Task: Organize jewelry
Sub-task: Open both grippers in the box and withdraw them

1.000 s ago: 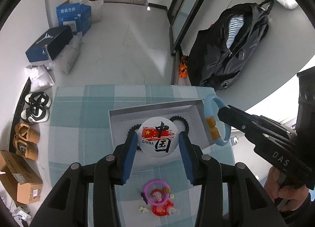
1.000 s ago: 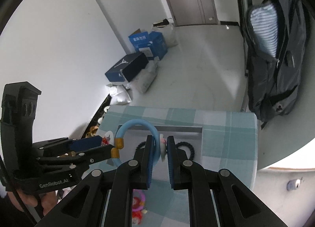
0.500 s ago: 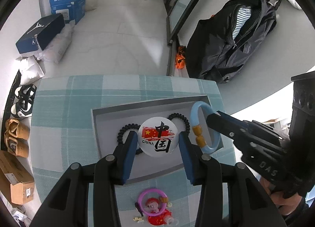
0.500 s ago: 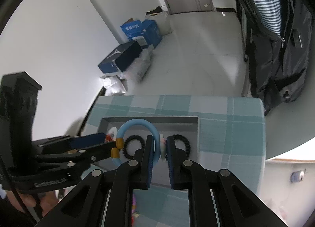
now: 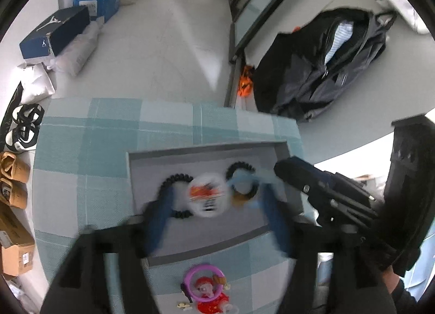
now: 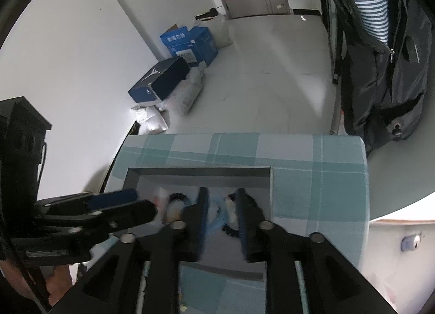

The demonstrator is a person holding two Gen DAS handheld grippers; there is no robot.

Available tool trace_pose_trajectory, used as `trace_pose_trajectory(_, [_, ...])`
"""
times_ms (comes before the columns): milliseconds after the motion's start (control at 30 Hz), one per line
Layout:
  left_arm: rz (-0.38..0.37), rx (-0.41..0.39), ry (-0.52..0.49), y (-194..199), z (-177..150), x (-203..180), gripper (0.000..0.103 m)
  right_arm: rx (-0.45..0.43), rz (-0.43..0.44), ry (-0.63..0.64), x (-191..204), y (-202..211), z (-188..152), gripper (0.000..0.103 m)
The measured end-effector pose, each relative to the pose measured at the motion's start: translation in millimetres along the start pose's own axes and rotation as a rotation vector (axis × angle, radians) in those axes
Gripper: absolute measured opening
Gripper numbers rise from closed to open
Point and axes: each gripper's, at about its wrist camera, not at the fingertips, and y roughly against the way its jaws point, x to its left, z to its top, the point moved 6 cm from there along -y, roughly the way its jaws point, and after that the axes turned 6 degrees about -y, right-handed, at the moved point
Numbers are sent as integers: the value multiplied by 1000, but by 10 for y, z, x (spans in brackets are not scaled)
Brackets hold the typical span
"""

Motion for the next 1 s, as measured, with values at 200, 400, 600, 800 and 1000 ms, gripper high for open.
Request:
trace_pose_trajectory(200, [17, -72, 24, 167, 22, 74, 81, -46, 3, 16, -24, 158, -1, 44])
trace_pose_trajectory(400, [80, -105, 30, 258, -55, 137, 81, -103, -2, 18, -44, 366, -16, 54])
trace_pose_trajectory(600, [198, -143, 23, 412, -231, 191, 81, -140, 1, 22, -22, 552, -87, 76])
trace_pose_trajectory(800, [248, -193, 12, 564, -457, 200, 82, -166, 16, 55, 75, 743, -245, 84])
trace_pose_trajectory(1000, [306, -204, 2, 631, -696, 268, 82, -182, 23, 88, 161, 898, -448, 93])
